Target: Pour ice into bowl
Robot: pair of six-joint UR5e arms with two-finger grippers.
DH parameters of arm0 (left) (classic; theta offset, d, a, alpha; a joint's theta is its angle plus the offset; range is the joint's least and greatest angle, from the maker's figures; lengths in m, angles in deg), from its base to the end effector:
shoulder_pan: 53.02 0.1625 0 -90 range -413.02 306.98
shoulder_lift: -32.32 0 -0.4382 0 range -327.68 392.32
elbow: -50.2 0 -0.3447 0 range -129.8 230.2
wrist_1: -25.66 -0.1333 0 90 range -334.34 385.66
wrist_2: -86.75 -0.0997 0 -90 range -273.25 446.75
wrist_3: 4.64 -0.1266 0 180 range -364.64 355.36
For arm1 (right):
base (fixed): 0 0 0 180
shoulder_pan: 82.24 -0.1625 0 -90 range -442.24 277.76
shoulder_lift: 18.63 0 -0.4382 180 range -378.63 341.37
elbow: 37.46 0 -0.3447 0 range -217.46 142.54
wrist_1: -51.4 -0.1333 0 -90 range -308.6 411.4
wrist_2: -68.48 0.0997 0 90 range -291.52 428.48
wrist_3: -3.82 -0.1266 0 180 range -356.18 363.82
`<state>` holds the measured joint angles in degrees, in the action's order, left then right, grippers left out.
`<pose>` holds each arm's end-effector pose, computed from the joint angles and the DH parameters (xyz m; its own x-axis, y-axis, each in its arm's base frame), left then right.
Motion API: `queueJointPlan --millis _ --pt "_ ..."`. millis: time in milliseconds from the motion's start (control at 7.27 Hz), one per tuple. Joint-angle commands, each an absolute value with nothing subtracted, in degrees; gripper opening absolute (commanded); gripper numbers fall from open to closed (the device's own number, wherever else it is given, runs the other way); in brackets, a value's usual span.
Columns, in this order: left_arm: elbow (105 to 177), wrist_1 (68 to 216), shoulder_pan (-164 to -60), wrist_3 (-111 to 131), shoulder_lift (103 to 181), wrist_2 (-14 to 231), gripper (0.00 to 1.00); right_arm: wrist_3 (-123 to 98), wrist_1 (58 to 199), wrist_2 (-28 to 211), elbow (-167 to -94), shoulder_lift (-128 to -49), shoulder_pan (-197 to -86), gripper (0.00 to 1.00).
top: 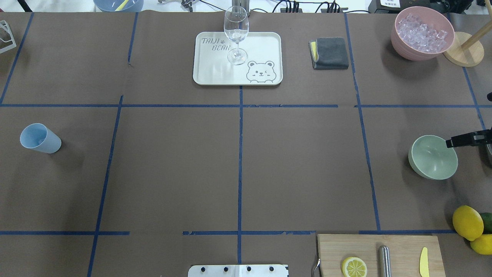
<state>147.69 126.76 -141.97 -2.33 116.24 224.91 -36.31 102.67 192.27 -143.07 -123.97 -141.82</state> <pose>-0.0314 -0.4145 0.6506 0.6642 0.1341 -0.7355 0.0089 0.9823 0.1871 -0.1344 -0.3530 0.6025 0.6661 -0.1206 0.7361 -0.0468 0.9781 0.2026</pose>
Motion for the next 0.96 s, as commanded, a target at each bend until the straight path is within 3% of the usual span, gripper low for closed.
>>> queueJointPlan --millis 0,138,275,688,826 --pt "147.8 126.8 -142.1 -2.4 116.1 224.9 1.00 -36.9 101.1 188.9 -141.4 -125.0 -137.1 0.87" --pt "147.8 126.9 -142.1 -2.4 116.0 224.9 1.00 -36.9 101.1 187.6 -140.4 -124.7 -135.6 0.86" --pt "147.8 126.9 -142.0 -2.4 116.0 224.9 1.00 -36.8 101.1 187.5 -140.1 -124.6 -135.6 0.69" --pt "147.8 126.9 -142.1 -2.4 115.9 224.9 1.00 -36.8 101.0 187.4 -138.2 -124.1 -135.6 0.00" --pt "147.8 126.9 -142.1 -2.4 115.9 224.9 1.00 -36.9 100.9 187.5 -138.3 -124.0 -135.6 0.00"
